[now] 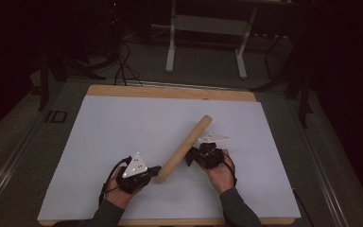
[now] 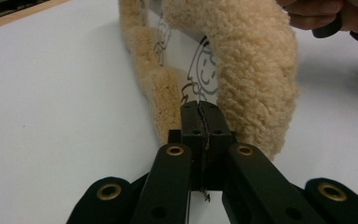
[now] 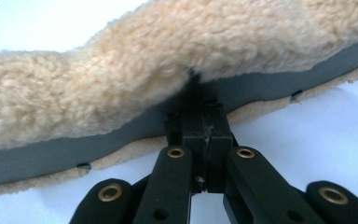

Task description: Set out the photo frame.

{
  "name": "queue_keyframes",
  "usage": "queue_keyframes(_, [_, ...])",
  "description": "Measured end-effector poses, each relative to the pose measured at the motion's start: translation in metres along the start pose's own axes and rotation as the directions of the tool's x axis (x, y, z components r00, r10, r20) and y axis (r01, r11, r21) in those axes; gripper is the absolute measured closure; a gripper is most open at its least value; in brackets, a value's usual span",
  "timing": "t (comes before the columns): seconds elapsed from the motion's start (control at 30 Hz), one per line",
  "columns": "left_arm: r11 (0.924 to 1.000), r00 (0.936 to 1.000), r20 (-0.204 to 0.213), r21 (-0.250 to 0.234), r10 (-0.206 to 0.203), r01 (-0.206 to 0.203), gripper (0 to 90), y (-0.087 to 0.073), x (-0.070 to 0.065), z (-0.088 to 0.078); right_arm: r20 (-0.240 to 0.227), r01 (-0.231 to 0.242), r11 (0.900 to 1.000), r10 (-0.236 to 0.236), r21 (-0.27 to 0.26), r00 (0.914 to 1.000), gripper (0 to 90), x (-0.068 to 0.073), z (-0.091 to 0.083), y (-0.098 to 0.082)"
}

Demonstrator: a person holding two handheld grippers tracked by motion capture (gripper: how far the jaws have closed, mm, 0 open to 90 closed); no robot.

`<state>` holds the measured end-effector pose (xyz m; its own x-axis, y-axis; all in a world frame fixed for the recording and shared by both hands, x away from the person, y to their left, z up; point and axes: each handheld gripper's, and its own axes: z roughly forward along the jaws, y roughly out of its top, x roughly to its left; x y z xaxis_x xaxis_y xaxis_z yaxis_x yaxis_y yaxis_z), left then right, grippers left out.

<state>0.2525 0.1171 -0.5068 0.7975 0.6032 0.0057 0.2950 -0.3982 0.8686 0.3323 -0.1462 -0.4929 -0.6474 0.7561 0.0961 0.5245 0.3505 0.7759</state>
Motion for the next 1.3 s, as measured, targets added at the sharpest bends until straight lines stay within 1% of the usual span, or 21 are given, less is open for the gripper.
queue_keyframes(0.2, [1.0, 0.9999, 0.012, 0.0, 0.005, -0.005, 90.0, 0.001, -0.004, 0.003, -0.007, 0.001, 1.0, -0.001, 0.0, 1.0, 90.0, 0.003, 0.002, -0.001])
queue_keyframes(0.4, [1.0, 0.9997, 0.021, 0.001, 0.009, -0.009, 90.0, 0.002, -0.006, 0.005, -0.025, -0.002, 1.0, 0.002, -0.004, 0.9997, 90.0, 0.006, 0.004, 0.0])
queue_keyframes(0.63, [0.9999, 0.9995, 0.029, -0.002, 0.013, -0.013, 90.0, 0.003, -0.009, 0.008, -0.032, 0.014, 1.0, -0.014, 0.001, 0.9994, 90.0, 0.01, 0.005, 0.0])
queue_keyframes(0.67, [0.9999, 0.9993, 0.035, -0.003, 0.017, -0.016, 90.0, 0.004, -0.011, 0.01, -0.032, 0.017, 1.0, -0.017, 0.003, 0.9993, 90.0, 0.01, 0.005, 0.0])
queue_keyframes(1.0, [0.9995, 0.9983, 0.05, -0.004, 0.031, -0.031, 90.0, 0.007, -0.018, 0.017, -0.045, 0.041, 0.999, -0.04, 0.014, 0.9982, 90.0, 0.013, 0.003, 0.0])
queue_keyframes(1.17, [0.9994, 0.9977, 0.058, -0.004, 0.033, -0.033, 90.0, 0.009, -0.021, 0.022, -0.05, 0.042, 0.999, -0.041, 0.013, 0.9979, 90.0, 0.012, 0.002, 0.0])
queue_keyframes(1.3, [0.9995, 0.9975, 0.063, -0.006, 0.033, -0.033, 90.0, 0.009, -0.023, 0.025, -0.064, 0.048, 0.999, -0.047, 0.016, 0.9969, 90.0, 0.013, 0.001, 0.0])
